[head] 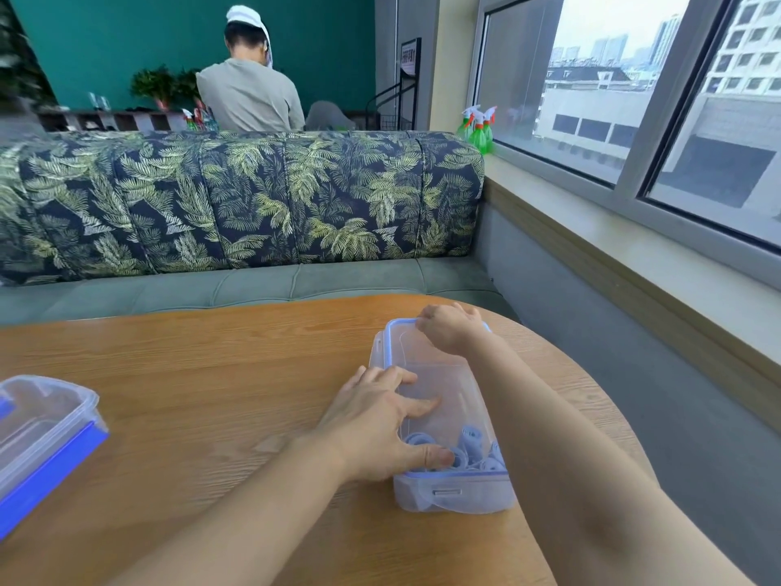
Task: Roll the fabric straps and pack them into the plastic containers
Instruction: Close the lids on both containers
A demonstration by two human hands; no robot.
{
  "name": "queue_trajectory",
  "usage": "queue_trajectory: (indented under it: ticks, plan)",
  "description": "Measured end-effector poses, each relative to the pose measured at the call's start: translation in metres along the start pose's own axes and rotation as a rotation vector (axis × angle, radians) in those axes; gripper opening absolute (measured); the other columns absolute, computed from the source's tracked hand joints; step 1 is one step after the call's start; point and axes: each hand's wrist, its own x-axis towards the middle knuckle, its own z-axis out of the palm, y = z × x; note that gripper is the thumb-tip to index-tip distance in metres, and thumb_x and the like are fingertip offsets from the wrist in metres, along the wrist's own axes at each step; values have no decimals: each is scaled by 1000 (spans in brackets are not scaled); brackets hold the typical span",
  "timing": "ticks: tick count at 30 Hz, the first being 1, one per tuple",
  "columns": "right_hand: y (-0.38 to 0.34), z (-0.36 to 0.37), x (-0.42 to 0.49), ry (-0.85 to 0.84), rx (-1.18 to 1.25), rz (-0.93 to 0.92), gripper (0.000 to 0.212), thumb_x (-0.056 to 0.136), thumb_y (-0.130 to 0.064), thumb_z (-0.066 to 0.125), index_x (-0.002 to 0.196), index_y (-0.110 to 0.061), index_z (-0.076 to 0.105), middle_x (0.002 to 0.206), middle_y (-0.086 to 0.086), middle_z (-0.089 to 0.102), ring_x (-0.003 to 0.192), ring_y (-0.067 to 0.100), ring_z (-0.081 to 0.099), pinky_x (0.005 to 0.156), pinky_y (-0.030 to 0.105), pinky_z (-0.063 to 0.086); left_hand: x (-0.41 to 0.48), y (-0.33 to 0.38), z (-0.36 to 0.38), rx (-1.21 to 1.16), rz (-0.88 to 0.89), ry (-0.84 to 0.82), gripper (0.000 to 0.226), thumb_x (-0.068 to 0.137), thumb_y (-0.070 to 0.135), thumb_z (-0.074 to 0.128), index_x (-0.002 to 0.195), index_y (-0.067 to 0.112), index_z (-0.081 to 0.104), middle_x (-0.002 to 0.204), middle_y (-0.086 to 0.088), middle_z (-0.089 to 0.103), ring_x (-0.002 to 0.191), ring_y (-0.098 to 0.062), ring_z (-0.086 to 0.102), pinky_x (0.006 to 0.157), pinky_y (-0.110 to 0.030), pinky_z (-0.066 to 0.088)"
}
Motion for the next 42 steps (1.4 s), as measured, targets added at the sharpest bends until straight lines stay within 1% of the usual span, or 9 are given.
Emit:
queue_trajectory:
  ticks: [6, 12, 14, 17, 21, 25, 33, 39, 42]
  plan:
    - [5, 7, -38, 162, 1, -74, 45, 102, -33, 32, 142, -18, 44, 145, 5, 43, 136, 26, 28, 110, 41, 18, -1, 2, 2, 11, -2, 8, 73, 78, 77, 47, 143, 48, 33, 157, 10, 17, 145, -11, 7, 120, -39, -5]
    - [32, 1, -136, 188, 346, -116, 34, 93, -29, 59, 125, -17, 65, 141, 0, 51, 129, 20, 45, 102, 33, 38, -9, 10, 5, 125, 6, -2, 71, 89, 70, 35, 151, 40, 18, 162, 4, 5, 148, -11, 0, 120, -40, -4]
    - [39, 0, -166, 89, 397, -100, 49, 87, -36, 67, 133, -22, 58, 151, -5, 39, 135, 14, 40, 108, 36, 37, -12, 15, 5, 169, 24, 51, 69, 92, 66, 34, 152, 34, 22, 162, 2, 12, 148, -12, 7, 117, -37, 2]
    - [46, -6, -196, -106, 435, -91, 86, 75, -44, 79, 149, -28, 37, 161, -11, 14, 146, 9, 22, 117, 33, 26, -19, 20, 9, 127, 52, 122, 64, 94, 60, 39, 149, 28, 31, 159, 2, 23, 146, -12, 17, 115, -32, 12]
    - [48, -12, -211, -210, 184, -160, 108, 72, -39, 82, 155, -29, 14, 163, -8, -5, 149, 7, -4, 119, 31, 9, -29, 21, 15, -21, 60, -8, 91, 82, 68, 53, 154, 27, 14, 162, 4, 2, 148, -8, -1, 121, -33, 8]
    - [46, -12, -211, -165, -9, -199, 106, 75, -38, 79, 156, -29, 10, 163, -4, -3, 150, 9, -1, 118, 32, 17, -30, 25, 14, 60, 57, 26, 97, 79, 65, 62, 154, 26, 13, 162, 2, 3, 148, -9, 0, 120, -31, 11]
    - [45, -7, -211, -52, -118, -220, 92, 81, -39, 74, 154, -30, 20, 163, -2, 11, 149, 11, 9, 116, 34, 29, -27, 28, 22, 360, 104, 108, 84, 91, 65, 42, 154, 18, 14, 162, -3, 11, 149, -12, 7, 116, -33, 26]
    - [40, -10, -212, -87, -155, -217, 90, 81, -39, 74, 153, -27, 22, 163, 0, 13, 149, 14, 11, 115, 36, 32, -29, 27, 22, 375, 120, 112, 82, 92, 65, 38, 154, 17, 12, 162, -2, 10, 149, -12, 7, 116, -31, 26]
    - [34, -15, -207, -141, -59, -146, 92, 76, -39, 78, 151, -25, 28, 158, -3, 23, 144, 18, 24, 112, 39, 36, -30, 27, 21, 297, 105, 102, 86, 89, 66, 44, 154, 20, 13, 162, 1, 9, 148, -10, 6, 117, -30, 24]
